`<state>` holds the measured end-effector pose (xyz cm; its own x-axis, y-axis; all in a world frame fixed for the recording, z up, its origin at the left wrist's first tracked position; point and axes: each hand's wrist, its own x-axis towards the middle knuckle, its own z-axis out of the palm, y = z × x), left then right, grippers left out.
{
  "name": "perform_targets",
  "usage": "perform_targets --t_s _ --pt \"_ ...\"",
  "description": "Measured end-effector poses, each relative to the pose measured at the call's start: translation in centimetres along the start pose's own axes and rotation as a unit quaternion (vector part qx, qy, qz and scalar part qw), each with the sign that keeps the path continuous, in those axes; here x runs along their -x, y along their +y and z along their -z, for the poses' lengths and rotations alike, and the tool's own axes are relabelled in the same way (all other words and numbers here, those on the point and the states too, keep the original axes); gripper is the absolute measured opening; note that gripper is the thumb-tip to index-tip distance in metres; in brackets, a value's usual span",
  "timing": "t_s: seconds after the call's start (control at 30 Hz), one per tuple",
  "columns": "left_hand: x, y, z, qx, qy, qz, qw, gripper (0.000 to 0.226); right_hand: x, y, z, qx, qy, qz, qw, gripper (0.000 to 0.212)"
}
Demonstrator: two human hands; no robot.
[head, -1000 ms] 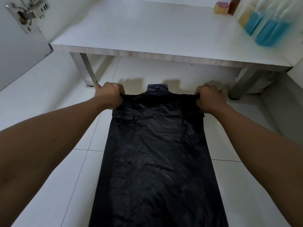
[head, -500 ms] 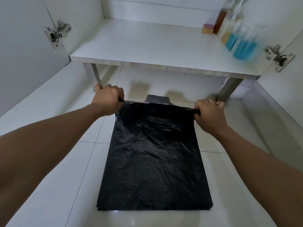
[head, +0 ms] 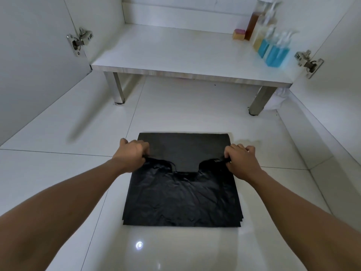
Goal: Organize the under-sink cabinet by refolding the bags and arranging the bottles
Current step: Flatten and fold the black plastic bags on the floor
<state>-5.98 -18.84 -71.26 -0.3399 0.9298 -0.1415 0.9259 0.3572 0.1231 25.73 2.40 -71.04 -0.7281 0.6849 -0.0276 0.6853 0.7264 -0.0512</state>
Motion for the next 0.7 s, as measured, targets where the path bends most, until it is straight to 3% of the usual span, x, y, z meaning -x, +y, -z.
perform_targets --t_s 0.17,0.3,0.37,0.5,0.63,0.7 --pt "0.3 0.5 -1.1 -0.032 -0.027 0.03 0.999 0.025 0.2 -0.2 -0.8 -0.018 -0.104 0.002 0.994 0.011" --pt "0.1 0.6 -1.2 -0.041 -0.08 0.054 0.994 0.024 0.0 0.2 -1.2 -0.051 -0.153 0.017 0.987 0.046" --pt "0.1 0.6 -1.2 -0.066 -0.092 0.045 0.993 0.017 -0.1 0.2 -1.1 -0.063 -0.151 0.014 0.986 0.054" --pt "-1.1 0.9 -0.6 -0.097 -0.042 0.054 0.993 0.048 -1.2 0.2 -0.1 -0.11 -0.085 -0.003 0.99 0.05" --pt "-4.3 1.6 1.3 -0.036 0.002 0.058 0.998 0.03 -4.3 -0.1 1.1 -0.093 -0.005 0.015 0.996 0.022" --pt "-6.4 2.0 2.0 -0.037 -0.016 0.058 0.998 0.032 -6.2 -0.6 1.3 -0.07 -0.018 0.007 0.997 0.026"
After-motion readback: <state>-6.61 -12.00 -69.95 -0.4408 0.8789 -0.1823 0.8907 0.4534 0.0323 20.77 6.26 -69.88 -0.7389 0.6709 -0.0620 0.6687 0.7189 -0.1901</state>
